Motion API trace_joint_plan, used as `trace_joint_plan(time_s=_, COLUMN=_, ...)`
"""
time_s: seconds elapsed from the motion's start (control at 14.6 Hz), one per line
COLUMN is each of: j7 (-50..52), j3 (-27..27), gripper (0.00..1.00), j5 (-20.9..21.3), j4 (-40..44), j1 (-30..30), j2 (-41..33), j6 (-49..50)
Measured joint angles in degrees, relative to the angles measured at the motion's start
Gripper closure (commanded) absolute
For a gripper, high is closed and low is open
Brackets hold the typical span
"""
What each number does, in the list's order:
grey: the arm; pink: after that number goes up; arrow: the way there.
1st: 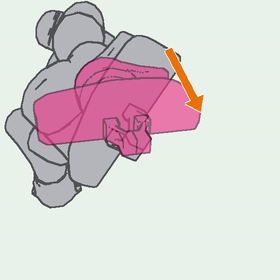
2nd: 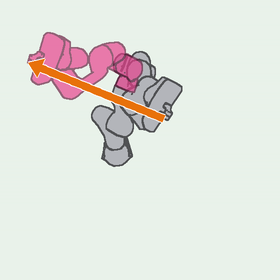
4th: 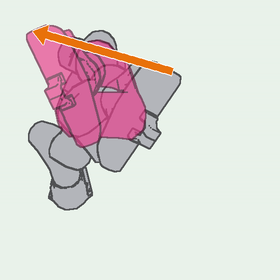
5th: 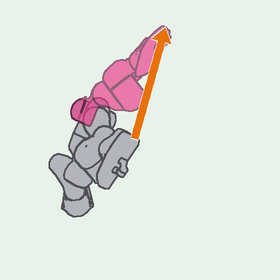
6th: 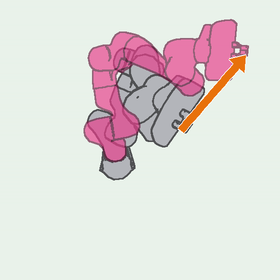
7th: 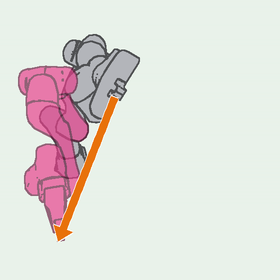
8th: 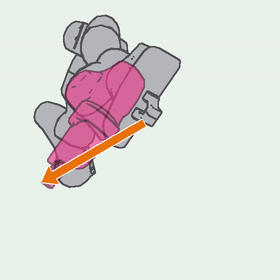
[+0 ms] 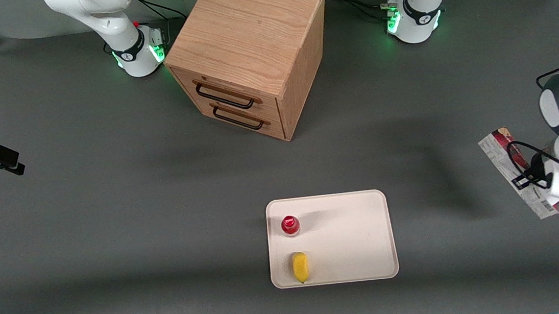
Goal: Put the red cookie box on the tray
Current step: 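Lift the cookie box with the left gripper and carry it toward the tray, then lower the cookie box onto the tray beside the apple and lemon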
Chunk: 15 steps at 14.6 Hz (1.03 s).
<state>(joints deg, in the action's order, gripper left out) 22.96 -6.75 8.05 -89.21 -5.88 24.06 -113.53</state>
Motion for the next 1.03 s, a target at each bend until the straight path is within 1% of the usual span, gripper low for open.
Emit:
trace_joint_plan(time_s=0.07, j7=0.91, j3=2.48, gripper=1.0, j5=1.45, j4=2.24, j1=-0.19, j2=0.34, j6=1.31)
trace_joint_plan(time_s=0.14, j7=1.43, j3=4.48, gripper=1.0, j5=2.03, j4=4.03, j1=-0.42, j2=0.79, j6=1.81)
trace_joint_plan(time_s=0.34, j7=1.63, j3=9.96, gripper=1.0, j5=2.1, j4=9.46, j1=-0.42, j2=3.01, j6=4.12)
trace_joint_plan(time_s=0.62, j7=1.74, j3=18.11, gripper=1.0, j5=2.52, j4=18.15, j1=-0.66, j2=9.65, j6=5.84)
trace_joint_plan(time_s=0.68, j7=1.76, j3=19.45, gripper=1.0, j5=3.78, j4=19.65, j1=-1.04, j2=11.74, j6=5.7)
trace_joint_plan(time_s=0.82, j7=1.84, j3=20.81, gripper=1.0, j5=7.63, j4=21.66, j1=-2.55, j2=16.01, j6=4.19)
trace_joint_plan(time_s=0.89, j7=2.27, j3=21.05, gripper=1.0, j5=8.72, j4=22.25, j1=-3.45, j2=18.17, j6=2.59)
trace_joint_plan(time_s=1.03, j7=3.8, j3=21.2, gripper=1.0, j5=9.5, j4=22.77, j1=-4.81, j2=21.96, j6=-1.54)
